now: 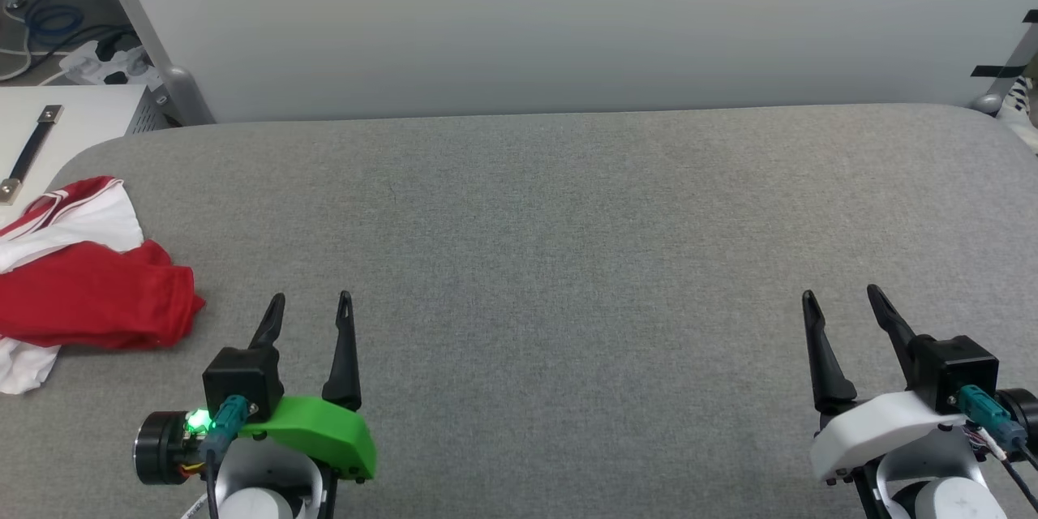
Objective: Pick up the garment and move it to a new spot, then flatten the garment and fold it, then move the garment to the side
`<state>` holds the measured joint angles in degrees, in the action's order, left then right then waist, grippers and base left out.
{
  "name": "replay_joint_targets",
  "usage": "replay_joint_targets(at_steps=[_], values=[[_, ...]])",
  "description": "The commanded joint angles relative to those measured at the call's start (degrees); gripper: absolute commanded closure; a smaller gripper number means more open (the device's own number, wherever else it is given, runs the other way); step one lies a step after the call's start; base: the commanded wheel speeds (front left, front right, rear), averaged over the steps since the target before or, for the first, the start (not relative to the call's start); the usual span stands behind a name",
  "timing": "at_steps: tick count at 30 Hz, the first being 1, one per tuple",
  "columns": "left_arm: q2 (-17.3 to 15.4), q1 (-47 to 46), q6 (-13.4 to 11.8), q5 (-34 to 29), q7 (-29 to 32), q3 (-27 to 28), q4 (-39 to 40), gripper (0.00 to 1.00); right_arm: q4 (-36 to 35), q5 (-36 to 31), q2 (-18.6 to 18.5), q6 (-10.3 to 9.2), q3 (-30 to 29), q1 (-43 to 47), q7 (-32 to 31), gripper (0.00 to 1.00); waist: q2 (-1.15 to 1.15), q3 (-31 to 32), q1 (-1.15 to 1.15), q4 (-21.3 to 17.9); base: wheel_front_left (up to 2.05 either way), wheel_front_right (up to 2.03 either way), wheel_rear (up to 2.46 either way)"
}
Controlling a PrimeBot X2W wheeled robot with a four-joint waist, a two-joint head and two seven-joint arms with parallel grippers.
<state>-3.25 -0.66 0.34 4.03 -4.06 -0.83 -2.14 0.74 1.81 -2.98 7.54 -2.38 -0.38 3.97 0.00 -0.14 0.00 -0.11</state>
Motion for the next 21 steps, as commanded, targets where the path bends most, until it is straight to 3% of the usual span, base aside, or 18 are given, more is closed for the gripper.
replay_joint_targets(at_steps=[1, 21], values=[[0.11, 0.91, 0.33, 0.57, -0.54, 0.00, -0.18, 0.00, -0.33, 0.40, 0.03, -0.02, -0.26, 0.55, 0.76, 0.00, 0.00, -0.02, 0.00, 0.00, 0.00, 0.00, 0.00], [0.17, 1.39, 0.50, 2.71, -2.93, -0.33, -0.09, 0.00, -0.69, 0.04, 0.05, -0.03, -0.61, 0.94, 3.12, 0.00, 0.00, -0.24, 0.00, 0.00, 0.00, 0.00, 0.00]])
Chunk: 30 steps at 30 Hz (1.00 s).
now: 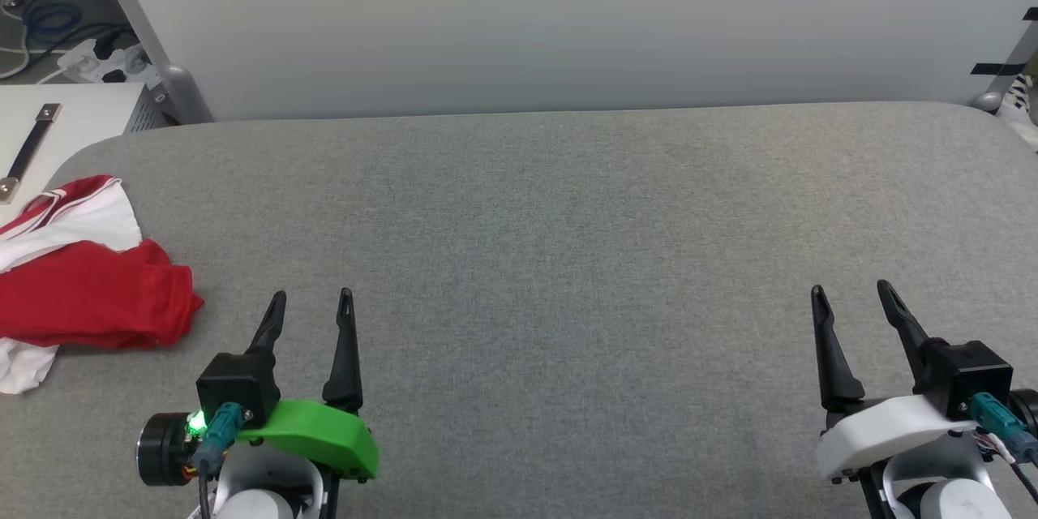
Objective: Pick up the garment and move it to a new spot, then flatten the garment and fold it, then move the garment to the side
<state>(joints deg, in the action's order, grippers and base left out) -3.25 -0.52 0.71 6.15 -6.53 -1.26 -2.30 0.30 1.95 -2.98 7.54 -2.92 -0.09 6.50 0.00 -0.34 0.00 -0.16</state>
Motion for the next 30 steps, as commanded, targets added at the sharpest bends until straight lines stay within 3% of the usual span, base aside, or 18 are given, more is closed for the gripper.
replay_joint_targets(at_steps=[1, 18, 30], values=[[0.18, 1.21, 0.09, 0.71, -0.56, 0.14, 0.23, 0.00, -0.34, -0.08, 0.05, -0.03, -0.16, 0.66, 0.70, 0.00, 0.00, -0.06, 0.00, 0.09, 0.00, 0.00, 0.00], [0.23, 1.71, 1.17, 2.49, -2.58, -0.89, -0.31, 0.00, -0.01, -0.12, 0.06, -0.03, -1.13, 1.07, 2.69, 0.00, 0.00, -0.21, 0.00, 0.79, 0.00, 0.00, 0.00], [0.27, 2.20, 2.06, 3.40, -4.37, -1.36, -0.78, 0.00, 0.01, 1.01, 0.08, -0.04, 0.79, 2.31, 4.46, 0.00, 0.00, 0.43, 0.00, 7.15, 0.00, 0.00, 0.00]])
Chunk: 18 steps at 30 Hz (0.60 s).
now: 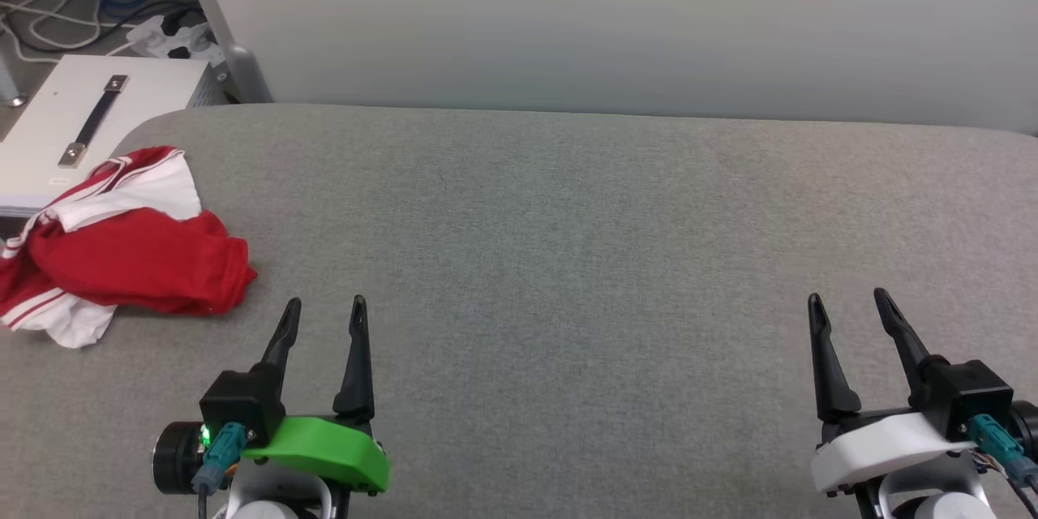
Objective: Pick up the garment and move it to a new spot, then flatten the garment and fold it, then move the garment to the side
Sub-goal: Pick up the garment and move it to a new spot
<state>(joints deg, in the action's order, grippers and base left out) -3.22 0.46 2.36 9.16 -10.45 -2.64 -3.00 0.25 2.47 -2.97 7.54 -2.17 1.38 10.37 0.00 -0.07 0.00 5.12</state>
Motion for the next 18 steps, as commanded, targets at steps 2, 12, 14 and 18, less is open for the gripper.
replay_joint_targets(at_steps=[2, 12, 14, 18], values=[[0.25, 1.36, 0.45, 0.54, -0.68, 0.12, -0.19, 0.00, 0.06, 0.47, 0.07, -0.04, 0.41, 0.91, 0.82, 0.00, 0.00, 0.11, 0.00, 3.37, 0.00, 0.00, 0.00], [0.29, 1.59, 1.06, 1.95, -2.34, 0.72, -1.01, 0.00, 0.26, 0.75, 0.08, -0.05, 3.62, 0.89, 2.46, 0.00, 0.00, -0.99, 0.00, 14.62, 0.00, 0.00, 0.00], [0.30, 1.61, 1.11, 2.32, -2.57, 0.59, -1.25, 0.00, 0.38, 0.75, 0.08, -0.05, 3.91, 0.90, 2.69, 0.00, 0.00, -1.13, 0.00, 16.06, 0.00, 0.00, 0.00], [0.31, 1.70, 1.30, 2.71, -3.05, 0.49, -1.51, 0.00, 0.42, 0.66, 0.08, -0.05, 4.20, 0.82, 3.16, 0.00, 0.00, -1.43, 0.00, 18.73, 0.00, 0.00, 0.00]])
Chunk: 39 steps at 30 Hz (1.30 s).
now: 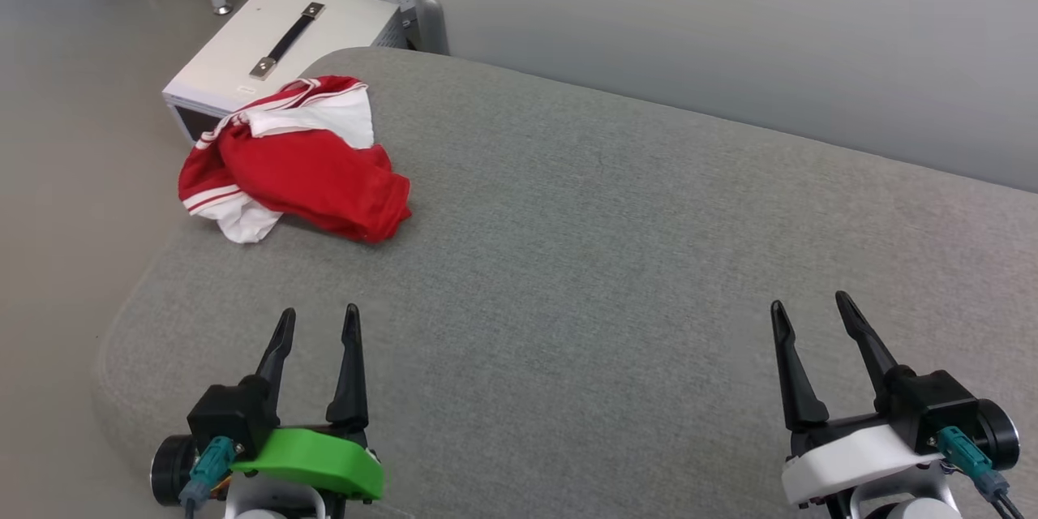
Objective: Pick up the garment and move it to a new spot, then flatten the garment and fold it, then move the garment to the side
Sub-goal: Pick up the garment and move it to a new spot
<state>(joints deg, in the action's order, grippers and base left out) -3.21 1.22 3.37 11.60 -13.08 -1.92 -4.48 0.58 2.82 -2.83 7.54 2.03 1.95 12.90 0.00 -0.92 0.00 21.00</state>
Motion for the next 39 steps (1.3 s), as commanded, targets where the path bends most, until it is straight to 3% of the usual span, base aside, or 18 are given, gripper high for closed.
replay_joint_targets(at_steps=[1, 13, 22, 29, 35, 39], values=[[0.30, 0.96, 0.34, 0.37, -0.55, -0.20, -0.09, 0.00, 0.11, 0.21, -0.06, -0.05, 0.12, 0.22, 0.75, 0.00, 0.00, -0.65, 0.00, 3.49, 0.00, 0.00, 0.00], [0.34, 1.27, 0.42, 0.82, -1.92, -0.27, -0.75, 0.00, 0.44, 0.32, -0.05, -0.05, 1.05, 0.38, 2.09, 0.00, 0.00, -0.91, 0.00, 8.06, 0.00, 0.00, 0.00], [0.34, 0.62, -0.19, 0.45, -1.92, 1.29, -0.91, 0.00, 0.17, -0.65, -0.05, -0.05, 2.14, -0.25, 2.10, 0.00, 0.00, -2.95, 0.00, 6.18, 0.00, 0.00, 0.00], [0.23, -5.39, 1.97, 1.60, -1.92, 3.07, -4.81, 0.00, -2.48, -3.71, -0.66, -0.05, 2.25, -2.56, 2.10, 0.00, 0.00, -9.87, 0.00, 2.50, 0.00, 0.00, 0.00], [-4.50, -17.03, 3.77, 4.11, -0.98, 2.85, -13.72, 0.00, -5.70, -5.09, -3.12, -0.05, 2.35, -4.54, 2.10, 0.00, 0.00, -16.90, 0.00, -1.03, 0.00, 0.00, 0.00], [-10.83, -26.77, 4.07, 9.06, 7.04, -1.14, -18.44, 0.00, -8.05, -5.82, -4.42, -0.05, 2.39, -5.30, 2.10, 0.00, 0.00, -20.92, 0.00, -2.98, 0.00, 0.00, 0.00]])
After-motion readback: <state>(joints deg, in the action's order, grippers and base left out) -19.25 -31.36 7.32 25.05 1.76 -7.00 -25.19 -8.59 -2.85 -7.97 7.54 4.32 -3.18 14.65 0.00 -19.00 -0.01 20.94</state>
